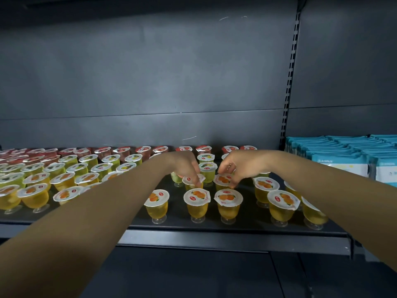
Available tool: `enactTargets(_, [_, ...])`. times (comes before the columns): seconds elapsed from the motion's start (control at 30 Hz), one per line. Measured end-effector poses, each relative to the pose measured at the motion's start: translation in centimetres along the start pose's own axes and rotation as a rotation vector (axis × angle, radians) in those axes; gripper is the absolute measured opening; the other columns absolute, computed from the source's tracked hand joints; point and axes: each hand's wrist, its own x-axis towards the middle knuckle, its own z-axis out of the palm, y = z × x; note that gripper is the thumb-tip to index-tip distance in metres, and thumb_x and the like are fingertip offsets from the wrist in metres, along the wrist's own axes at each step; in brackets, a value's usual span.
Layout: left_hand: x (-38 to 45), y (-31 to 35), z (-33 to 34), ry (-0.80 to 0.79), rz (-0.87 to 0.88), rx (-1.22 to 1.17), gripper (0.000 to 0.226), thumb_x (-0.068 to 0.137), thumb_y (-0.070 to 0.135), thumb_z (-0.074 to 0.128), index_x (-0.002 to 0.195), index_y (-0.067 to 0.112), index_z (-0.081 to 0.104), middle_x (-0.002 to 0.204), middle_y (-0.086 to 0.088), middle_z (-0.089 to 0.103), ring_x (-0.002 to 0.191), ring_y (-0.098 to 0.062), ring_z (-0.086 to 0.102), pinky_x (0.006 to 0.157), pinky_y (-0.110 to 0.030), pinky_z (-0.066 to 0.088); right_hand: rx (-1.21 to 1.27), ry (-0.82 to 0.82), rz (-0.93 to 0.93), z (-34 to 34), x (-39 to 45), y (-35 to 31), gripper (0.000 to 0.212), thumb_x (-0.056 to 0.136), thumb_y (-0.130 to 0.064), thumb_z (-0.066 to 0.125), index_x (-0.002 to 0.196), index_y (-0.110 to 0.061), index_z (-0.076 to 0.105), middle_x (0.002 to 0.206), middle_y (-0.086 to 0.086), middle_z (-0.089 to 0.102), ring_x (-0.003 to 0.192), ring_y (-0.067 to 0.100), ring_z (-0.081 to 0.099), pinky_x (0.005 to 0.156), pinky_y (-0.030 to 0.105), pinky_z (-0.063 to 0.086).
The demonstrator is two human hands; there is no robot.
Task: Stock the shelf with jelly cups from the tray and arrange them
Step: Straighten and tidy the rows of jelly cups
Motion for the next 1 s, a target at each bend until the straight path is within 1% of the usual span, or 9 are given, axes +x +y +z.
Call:
enactTargets(0.07, [-0.3,-0.4,-0.2,-0.003,0.034,-0.011,0.041,0.085,0.026,0.068,0.124,0.015,0.061,0.128,0.002,0.056,0.114,-0.016,0.05,0.086,-0.024,0.041,0.008,0.004,0.012,0.0,0.4,-0.4,0.048,0.083,-0.011,0.07,0.129,-0.016,0.059,0.13,-0.002,0.057,0.119,0.017,0.054,0.096,0.029,0.049])
enactTargets(0.13, [-0.4,-0.8,-0.2,-0.018,0.076,0.001,0.042,0.085,0.023,0.067,0.125,0.016,0.06,0.131,0.001,0.054,0.115,-0.016,0.05,0.086,-0.023,0.04,0.022,0.009,0.024,0.0,0.7,-0.8,0.048,0.083,-0.013,0.071,0.129,-0.016,0.058,0.129,-0.002,0.058,0.118,0.016,0.055,0.094,0.028,0.05])
enactTargets(0.23, [-0.5,-1.4,-0.3,-0.035,0.127,0.012,0.042,0.085,0.022,0.068,0.125,0.017,0.06,0.131,0.001,0.055,0.108,-0.013,0.05,0.085,-0.022,0.041,0.06,0.016,0.039,0.3,1.2,-1.3,0.05,0.081,-0.014,0.073,0.128,-0.017,0.059,0.127,-0.003,0.06,0.115,0.014,0.057,0.092,0.026,0.051])
enactTargets(0.33, [-0.6,-1.9,-0.3,-0.043,0.145,0.027,0.043,0.084,0.022,0.068,0.127,0.017,0.06,0.13,0.002,0.055,0.104,-0.011,0.05,0.084,-0.022,0.041,0.1,0.024,0.054,0.4,1.5,-1.5,0.051,0.079,-0.012,0.074,0.127,-0.018,0.059,0.125,-0.004,0.061,0.114,0.013,0.058,0.095,0.03,0.051])
enactTargets(0.43, [-0.7,-2.9,-0.3,-0.035,0.143,0.016,0.043,0.084,0.023,0.068,0.126,0.018,0.06,0.131,0.003,0.055,0.106,-0.011,0.05,0.086,-0.023,0.042,0.135,0.029,0.064,0.6,1.9,-1.9,0.05,0.079,-0.012,0.075,0.126,-0.02,0.06,0.126,-0.005,0.061,0.115,0.013,0.057,0.098,0.034,0.05])
enactTargets(0.57, [-0.9,-4.1,-0.4,-0.021,0.149,-0.005,0.042,0.084,0.023,0.068,0.125,0.019,0.061,0.132,0.002,0.055,0.11,-0.013,0.05,0.086,-0.023,0.041,0.147,0.044,0.081,0.9,2.4,-2.5,0.049,0.08,-0.015,0.075,0.126,-0.021,0.06,0.132,-0.005,0.057,0.119,0.014,0.054,0.1,0.037,0.048])
enactTargets(0.67, [-1.0,-4.7,-0.4,-0.014,0.149,-0.012,0.042,0.083,0.022,0.069,0.124,0.02,0.061,0.132,0.002,0.056,0.112,-0.015,0.052,0.087,-0.024,0.042,0.145,0.042,0.098,0.9,2.7,-2.9,0.049,0.08,-0.016,0.075,0.127,-0.022,0.06,0.133,-0.005,0.056,0.12,0.015,0.053,0.1,0.035,0.047])
enactTargets(0.83, [-1.5,-6.1,-0.6,-0.017,0.126,-0.017,0.044,0.082,0.025,0.071,0.125,0.022,0.06,0.136,0.004,0.052,0.12,-0.017,0.049,0.093,-0.028,0.041,0.149,0.05,0.098,1.0,3.1,-3.6,0.046,0.081,-0.014,0.074,0.125,-0.02,0.061,0.133,-0.004,0.056,0.12,0.015,0.053,0.1,0.035,0.046])
enactTargets(1.0, [-1.4,-7.1,-0.6,-0.01,0.116,-0.018,0.044,0.082,0.026,0.071,0.124,0.023,0.061,0.136,0.004,0.053,0.117,-0.016,0.051,0.091,-0.027,0.043,0.155,0.06,0.106,1.1,3.4,-4.0,0.045,0.08,-0.015,0.074,0.124,-0.02,0.062,0.132,-0.004,0.057,0.118,0.015,0.054,0.101,0.035,0.046])
